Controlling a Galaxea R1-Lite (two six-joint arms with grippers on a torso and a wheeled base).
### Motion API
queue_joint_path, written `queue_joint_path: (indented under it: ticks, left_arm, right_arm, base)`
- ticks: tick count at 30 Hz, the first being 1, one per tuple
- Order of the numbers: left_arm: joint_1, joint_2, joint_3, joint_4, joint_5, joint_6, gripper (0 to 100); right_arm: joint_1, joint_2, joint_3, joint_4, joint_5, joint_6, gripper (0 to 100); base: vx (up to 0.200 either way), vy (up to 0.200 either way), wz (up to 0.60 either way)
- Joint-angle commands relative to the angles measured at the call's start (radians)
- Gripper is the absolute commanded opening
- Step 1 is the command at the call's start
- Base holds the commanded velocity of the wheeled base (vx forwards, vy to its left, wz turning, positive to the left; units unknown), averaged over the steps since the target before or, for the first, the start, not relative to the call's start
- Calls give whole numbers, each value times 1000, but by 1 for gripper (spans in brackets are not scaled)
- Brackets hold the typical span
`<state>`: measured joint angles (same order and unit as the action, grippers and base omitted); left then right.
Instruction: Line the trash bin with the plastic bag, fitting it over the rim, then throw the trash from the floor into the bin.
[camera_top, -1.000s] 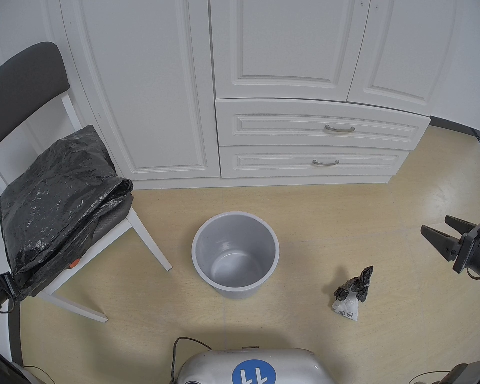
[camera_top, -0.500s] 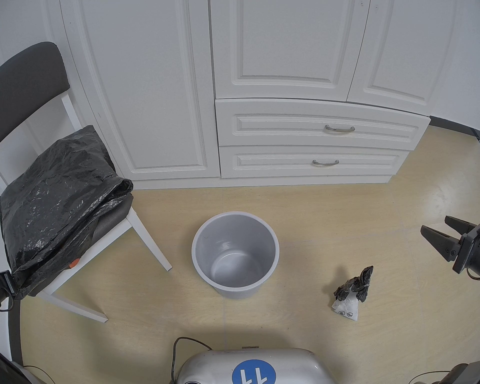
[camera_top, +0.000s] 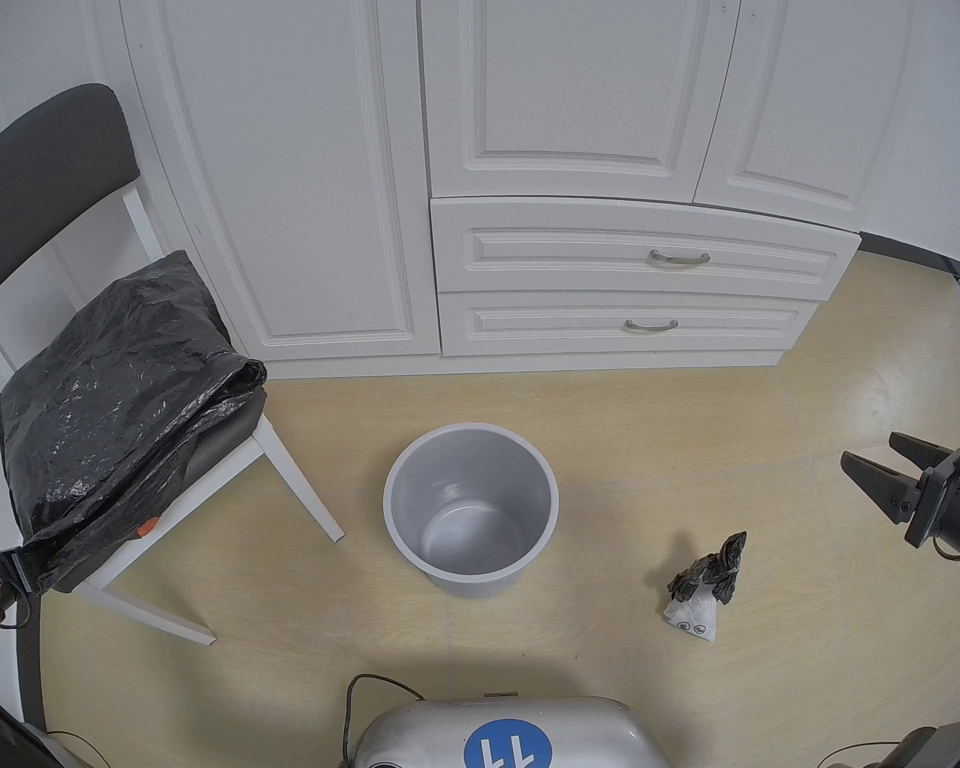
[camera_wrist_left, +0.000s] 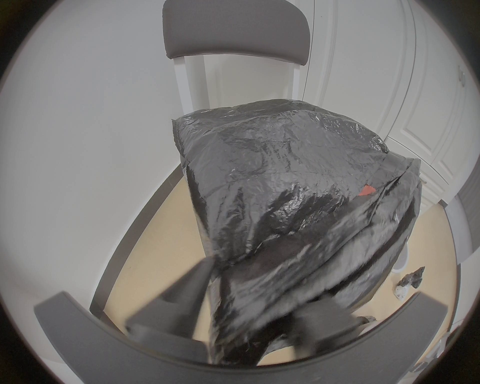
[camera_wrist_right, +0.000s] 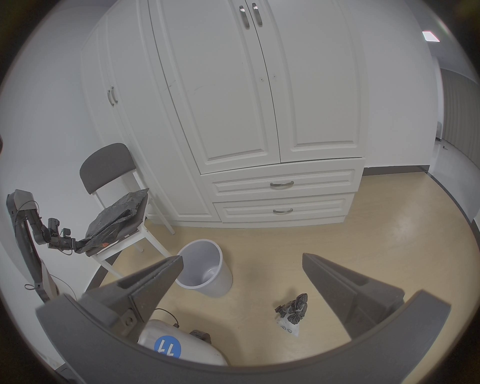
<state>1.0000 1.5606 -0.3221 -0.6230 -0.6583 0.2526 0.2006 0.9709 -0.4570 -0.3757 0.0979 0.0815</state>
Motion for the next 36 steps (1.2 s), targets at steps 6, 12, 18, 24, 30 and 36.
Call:
queue_joint_path:
  ticks: [6,12,18,24,30,36]
  left_arm:
    - [0,-237,118,0,-20,-7,0]
    - [0,-502,141,34,-72,-65,0]
    - [-339,-769,49,128,-64,-365,0]
    - [-613,-834,-61,259,-24,-454,0]
    - [-679,-798,-144,266,-9,-455,0]
    - [-753,-734,-235,261,-6,-477,0]
  right_arm:
    - [0,3,-2,0,0,0,100]
    - [14,9,-6,-3,0,1,100]
    - [95,34,8,-83,-12,37,100]
    - [112,42,21,-101,-12,43,100]
    - [160,86,23,-101,-14,57,100]
    - [258,157,38,-112,-106,80,100]
  base:
    - [0,0,0]
    - [0,0,0]
    - [0,0,0]
    - [0,0,0]
    - [0,0,0]
    - [0,0,0]
